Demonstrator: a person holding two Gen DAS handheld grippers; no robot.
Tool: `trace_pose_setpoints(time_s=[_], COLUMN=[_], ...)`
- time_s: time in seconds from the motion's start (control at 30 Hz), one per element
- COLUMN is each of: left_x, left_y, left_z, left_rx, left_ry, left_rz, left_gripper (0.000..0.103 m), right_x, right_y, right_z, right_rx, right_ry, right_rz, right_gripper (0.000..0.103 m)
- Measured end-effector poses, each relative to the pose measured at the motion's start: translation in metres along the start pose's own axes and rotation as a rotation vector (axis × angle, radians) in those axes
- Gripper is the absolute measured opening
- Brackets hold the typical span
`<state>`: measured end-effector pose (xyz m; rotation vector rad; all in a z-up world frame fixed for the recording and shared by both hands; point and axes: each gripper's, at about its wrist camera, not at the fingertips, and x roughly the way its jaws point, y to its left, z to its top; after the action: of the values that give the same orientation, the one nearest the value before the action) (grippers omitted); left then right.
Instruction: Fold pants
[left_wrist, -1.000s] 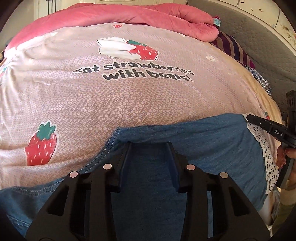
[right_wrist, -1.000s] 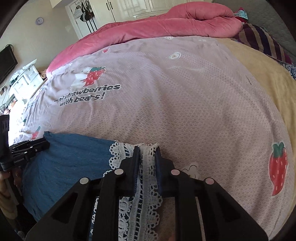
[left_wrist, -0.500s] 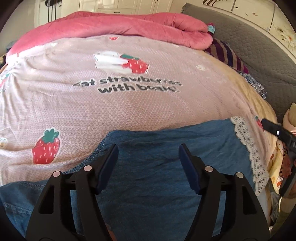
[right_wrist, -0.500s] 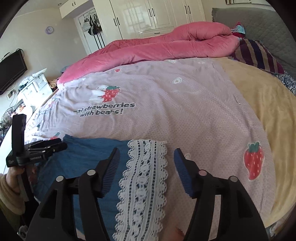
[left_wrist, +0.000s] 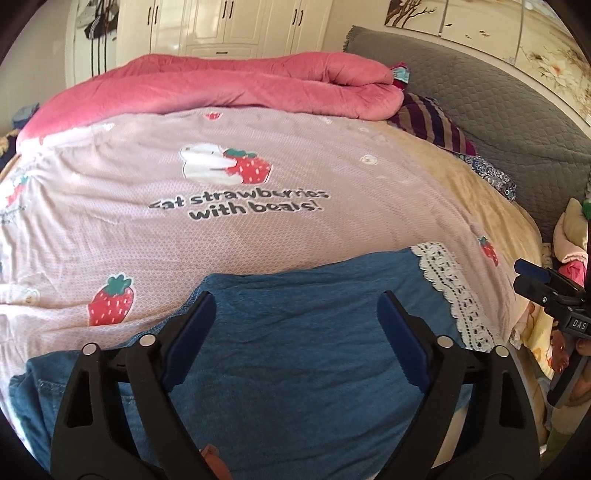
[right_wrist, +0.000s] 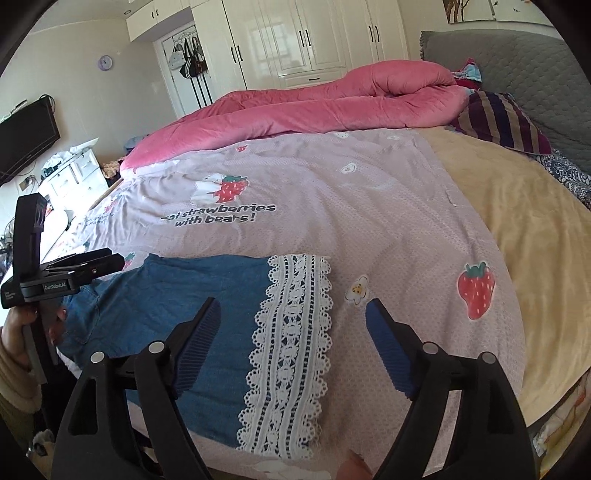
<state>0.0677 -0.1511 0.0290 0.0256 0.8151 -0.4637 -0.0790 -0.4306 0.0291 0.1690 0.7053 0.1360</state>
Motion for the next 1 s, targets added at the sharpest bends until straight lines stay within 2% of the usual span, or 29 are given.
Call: trace_pose_setpoints(time_s=[0.27,0.53,1.0], left_x=[-0.02,-0.025,0.001], left_y=[-0.019,-0.036,-0.072], left_z=[-0.002,-0.001,-0.01], left_rx=[0.035,0.067,0.127], left_ry=[-0.028,-0.025,0.04], left_rz=[0.009,0.013,-0.015], left_gripper=[0.092,0.093,0.093], right_x=[-0.02,-0.029,-0.018], right_y=[0.011,0.011,-0.004], right_z=[-0.013,-0.029,-0.071], right_rx=[-0.021,-0.025,0.043], right_ry=[-0.014,-0.004,0.067], right_rz=[0.012,0.014,0.044], right_gripper=[0.089,0.09,0.091])
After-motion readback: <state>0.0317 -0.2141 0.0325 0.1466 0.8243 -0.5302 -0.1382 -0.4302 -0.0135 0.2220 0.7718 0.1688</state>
